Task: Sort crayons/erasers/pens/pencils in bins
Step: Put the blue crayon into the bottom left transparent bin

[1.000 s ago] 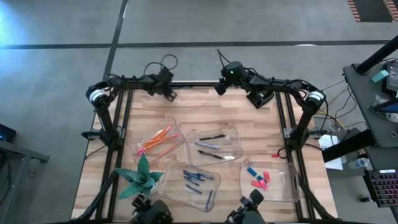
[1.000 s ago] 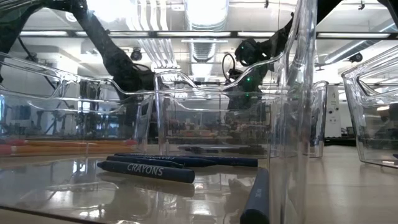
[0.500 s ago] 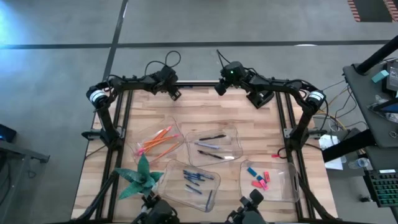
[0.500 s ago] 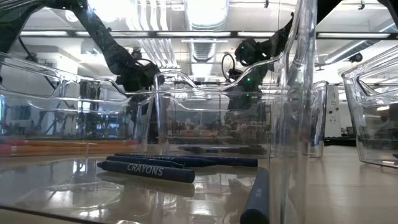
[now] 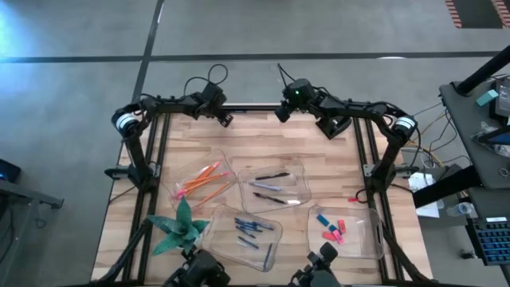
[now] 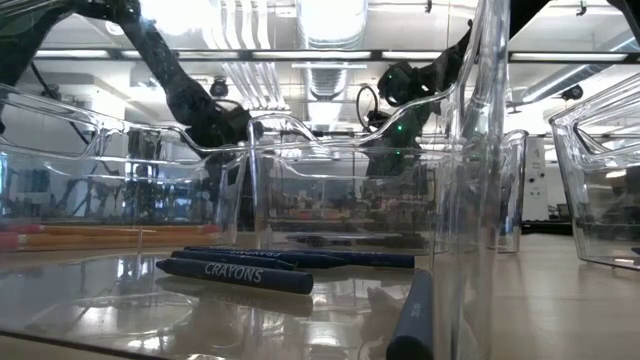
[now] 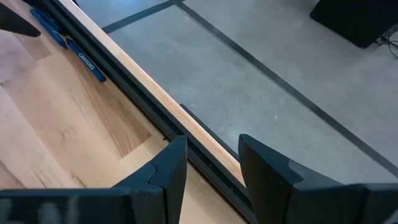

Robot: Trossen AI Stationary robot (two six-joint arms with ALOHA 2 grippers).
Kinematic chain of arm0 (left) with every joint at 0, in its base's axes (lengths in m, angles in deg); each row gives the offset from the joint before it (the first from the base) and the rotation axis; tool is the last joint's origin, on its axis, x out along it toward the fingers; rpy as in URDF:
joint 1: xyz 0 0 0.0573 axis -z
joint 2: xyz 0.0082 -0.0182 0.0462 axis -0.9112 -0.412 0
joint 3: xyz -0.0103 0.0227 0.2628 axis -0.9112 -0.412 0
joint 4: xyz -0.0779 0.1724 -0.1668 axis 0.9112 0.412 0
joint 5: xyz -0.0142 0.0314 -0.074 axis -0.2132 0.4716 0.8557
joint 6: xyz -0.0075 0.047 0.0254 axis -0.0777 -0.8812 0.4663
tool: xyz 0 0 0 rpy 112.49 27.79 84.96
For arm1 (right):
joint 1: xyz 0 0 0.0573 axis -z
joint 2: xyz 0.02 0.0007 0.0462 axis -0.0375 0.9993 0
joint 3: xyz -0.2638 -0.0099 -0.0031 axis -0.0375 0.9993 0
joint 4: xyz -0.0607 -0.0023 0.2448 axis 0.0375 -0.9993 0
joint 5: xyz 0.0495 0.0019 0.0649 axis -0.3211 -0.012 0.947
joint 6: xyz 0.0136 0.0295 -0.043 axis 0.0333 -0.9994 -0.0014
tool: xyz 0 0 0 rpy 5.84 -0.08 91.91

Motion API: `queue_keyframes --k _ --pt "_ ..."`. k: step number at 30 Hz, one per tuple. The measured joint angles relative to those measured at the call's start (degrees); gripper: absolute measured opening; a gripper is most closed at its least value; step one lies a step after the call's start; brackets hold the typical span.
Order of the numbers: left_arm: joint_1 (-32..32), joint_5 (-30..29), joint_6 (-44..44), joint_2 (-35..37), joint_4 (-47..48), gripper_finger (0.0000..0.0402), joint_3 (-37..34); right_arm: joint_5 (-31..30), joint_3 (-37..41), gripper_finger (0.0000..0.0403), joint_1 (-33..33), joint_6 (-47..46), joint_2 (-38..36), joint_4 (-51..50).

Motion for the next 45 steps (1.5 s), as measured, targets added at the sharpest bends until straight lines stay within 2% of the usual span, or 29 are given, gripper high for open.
queue_keyframes --k 16,19,21,36,40,45 --pt "-0.71 0.54 -0.12 -2.57 -1.02 0.0196 0.00 0.00 0.00 0.0137 0.00 0.02 0.02 0.01" --pt "-0.80 2.50 -0.19 -3.04 -0.55 0.0196 0.13 0.01 0.00 0.0137 0.00 0.04 0.02 -0.01" --pt "-0.81 4.32 -0.09 -3.26 0.85 0.0196 0.01 0.01 0.00 0.0137 0.01 0.02 0.02 0.01" --pt "0.29 4.66 -0.70 -0.57 8.34 0.0195 -0.32 -0.01 0.00 0.0137 0.01 0.69 0.02 -0.02" --pt "0.29 4.71 -0.67 -0.50 8.68 0.0174 -0.57 0.01 0.00 0.0137 0.00 0.68 0.02 -0.03" --pt "0.52 4.73 -1.86 -0.34 10.98 0.0119 -0.55 -0.01 0.00 0.0137 0.01 0.66 0.02 -0.01"
